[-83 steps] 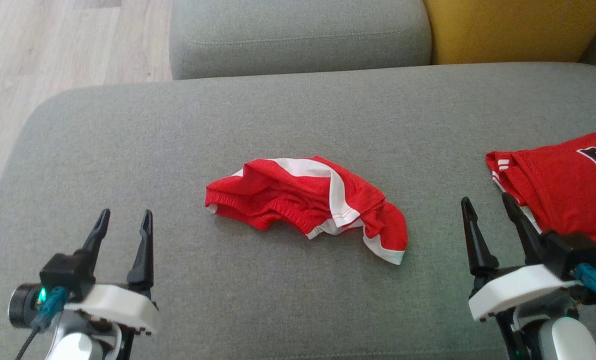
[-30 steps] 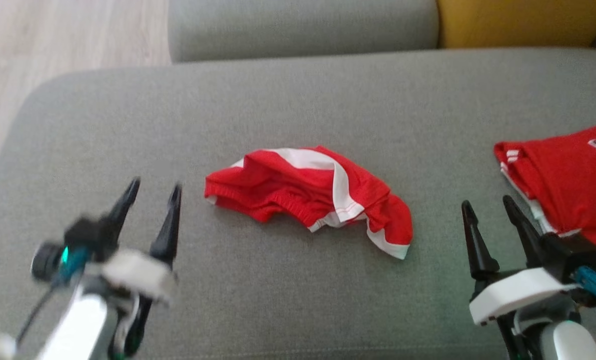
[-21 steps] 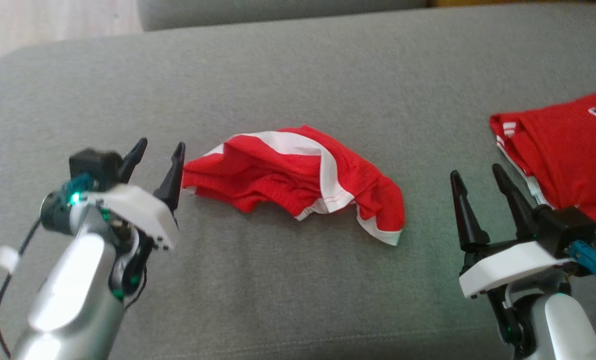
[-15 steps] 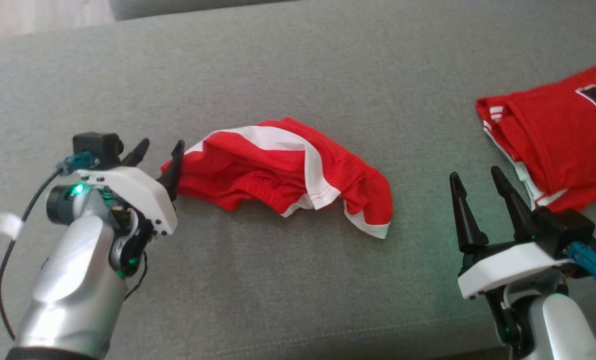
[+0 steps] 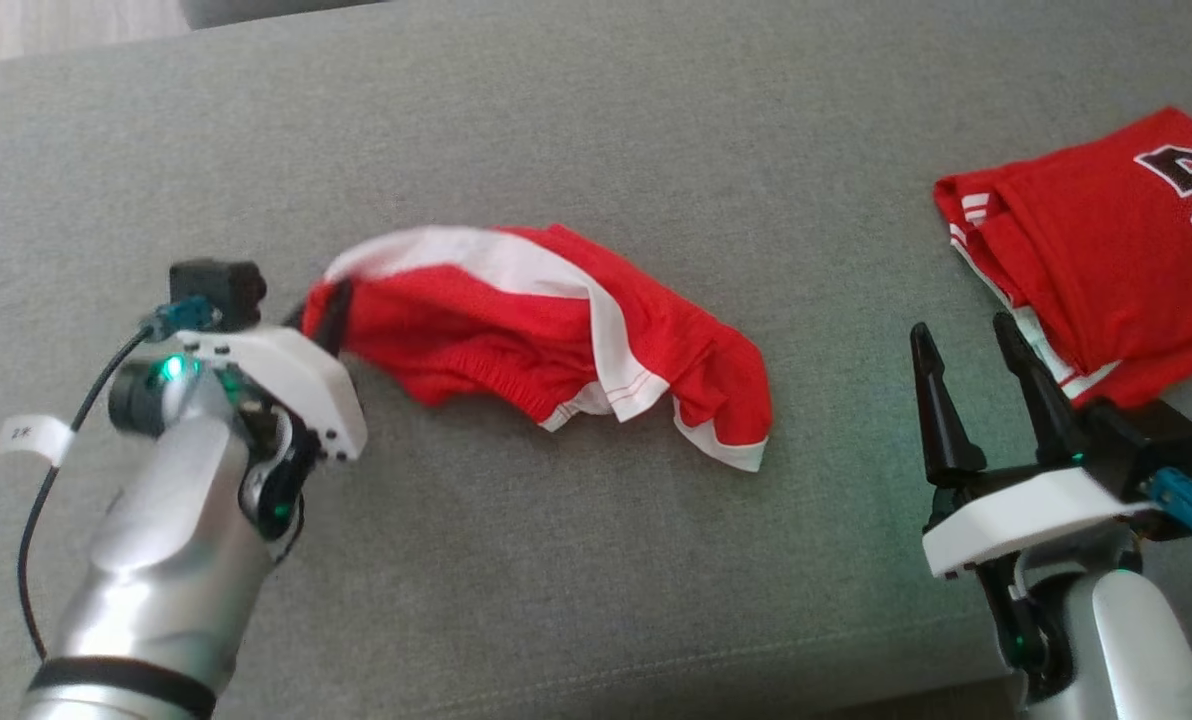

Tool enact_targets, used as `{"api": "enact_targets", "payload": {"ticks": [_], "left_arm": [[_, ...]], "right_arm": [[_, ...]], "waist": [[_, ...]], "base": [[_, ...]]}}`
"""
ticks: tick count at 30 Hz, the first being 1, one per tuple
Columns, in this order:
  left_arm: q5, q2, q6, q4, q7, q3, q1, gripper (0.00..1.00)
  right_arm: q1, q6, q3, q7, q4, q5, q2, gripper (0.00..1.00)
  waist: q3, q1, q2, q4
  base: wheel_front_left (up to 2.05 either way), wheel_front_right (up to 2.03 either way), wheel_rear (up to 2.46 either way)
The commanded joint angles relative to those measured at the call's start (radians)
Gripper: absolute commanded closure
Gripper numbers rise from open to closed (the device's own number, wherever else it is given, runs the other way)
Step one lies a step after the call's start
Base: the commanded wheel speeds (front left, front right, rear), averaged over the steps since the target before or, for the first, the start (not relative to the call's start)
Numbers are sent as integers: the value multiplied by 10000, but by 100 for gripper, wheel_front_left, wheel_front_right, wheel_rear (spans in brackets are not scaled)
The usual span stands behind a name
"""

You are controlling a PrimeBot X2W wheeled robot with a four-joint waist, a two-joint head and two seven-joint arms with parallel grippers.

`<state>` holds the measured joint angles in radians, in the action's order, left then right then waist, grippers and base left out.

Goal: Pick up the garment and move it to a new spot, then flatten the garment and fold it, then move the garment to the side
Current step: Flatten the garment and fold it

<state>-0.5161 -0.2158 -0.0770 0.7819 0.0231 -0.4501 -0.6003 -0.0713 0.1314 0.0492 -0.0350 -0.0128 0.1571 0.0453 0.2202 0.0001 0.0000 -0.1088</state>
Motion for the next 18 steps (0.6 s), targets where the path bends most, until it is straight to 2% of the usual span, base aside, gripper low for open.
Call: {"api": "enact_targets", "payload": {"ticks": [1, 5, 11, 14, 18], "left_arm": [[360, -420, 213, -531, 655, 183, -636, 100], [1101, -493, 790, -1413, 1843, -79, -490, 100], [2073, -692, 1627, -3513, 2316, -615, 1191, 100], [2461, -799, 1805, -4290, 2362, -1016, 2295, 100], [2684, -777, 1866, -4499, 2380, -1417, 3353, 100]], "right_arm": [[-236, -7, 135, 59, 328, 64, 49, 0], [-154, -7, 42, -2, 355, 78, 49, 0], [69, -7, -112, -105, 492, 96, 49, 0], [175, -7, -126, -188, 568, 115, 49, 0], [216, -7, -134, -287, 669, 137, 49, 0]], "waist": [[-81, -1, 0, 98], [-280, -1, 0, 306], [-508, -1, 0, 587], [-518, -1, 0, 698], [-443, -1, 0, 834]], "base": [[0, 0, 0], [0, 0, 0], [0, 0, 0], [0, 0, 0], [0, 0, 0]]}}
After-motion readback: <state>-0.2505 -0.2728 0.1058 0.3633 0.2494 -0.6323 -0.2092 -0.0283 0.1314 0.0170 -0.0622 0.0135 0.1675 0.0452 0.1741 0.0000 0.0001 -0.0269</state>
